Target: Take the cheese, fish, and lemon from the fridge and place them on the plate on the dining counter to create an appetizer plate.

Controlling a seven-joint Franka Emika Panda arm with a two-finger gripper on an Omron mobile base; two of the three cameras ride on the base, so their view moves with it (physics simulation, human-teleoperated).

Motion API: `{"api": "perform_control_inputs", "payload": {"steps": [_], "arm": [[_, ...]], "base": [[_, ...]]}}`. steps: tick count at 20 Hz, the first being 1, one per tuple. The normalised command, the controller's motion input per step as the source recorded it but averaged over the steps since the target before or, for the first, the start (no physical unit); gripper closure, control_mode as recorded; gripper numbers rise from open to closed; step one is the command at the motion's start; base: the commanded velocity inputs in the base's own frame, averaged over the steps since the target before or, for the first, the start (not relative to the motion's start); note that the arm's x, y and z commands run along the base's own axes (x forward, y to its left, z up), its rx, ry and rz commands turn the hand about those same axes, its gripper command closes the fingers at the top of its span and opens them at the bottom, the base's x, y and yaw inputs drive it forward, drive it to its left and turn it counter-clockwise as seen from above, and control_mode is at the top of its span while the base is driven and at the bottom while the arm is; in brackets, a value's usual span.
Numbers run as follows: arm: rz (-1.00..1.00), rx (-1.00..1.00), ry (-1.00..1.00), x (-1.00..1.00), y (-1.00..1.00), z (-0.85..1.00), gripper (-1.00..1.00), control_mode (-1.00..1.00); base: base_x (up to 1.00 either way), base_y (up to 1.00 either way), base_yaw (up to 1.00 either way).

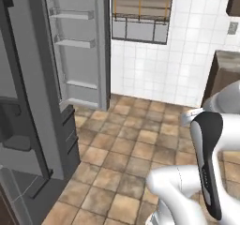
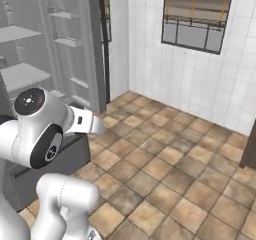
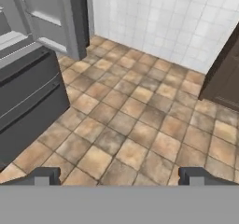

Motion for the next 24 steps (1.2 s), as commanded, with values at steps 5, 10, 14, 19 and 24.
{"api": "perform_control_inputs", "payload": {"steps": [5,10,14,19,24], "arm": [[0.0,0.0,0.0,0.0,0.0,0.0,-1.0,1.0],[0.0,0.0,0.0,0.0,0.0,0.0,-1.0,1.0],[0.0,0.0,0.0,0.0,0.0,0.0,-1.0,1.0],[0.0,0.0,0.0,0.0,0.0,0.0,-1.0,1.0],[0.0,0.0,0.0,0.0,0.0,0.0,-1.0,1.0]], "base": [[0.63,-0.08,0.47],[0.74,-0.22,0.52],[0.73,-0.29,0.55],[0.6,-0.19,0.56],[0.33,-0.01,0.56]]}}
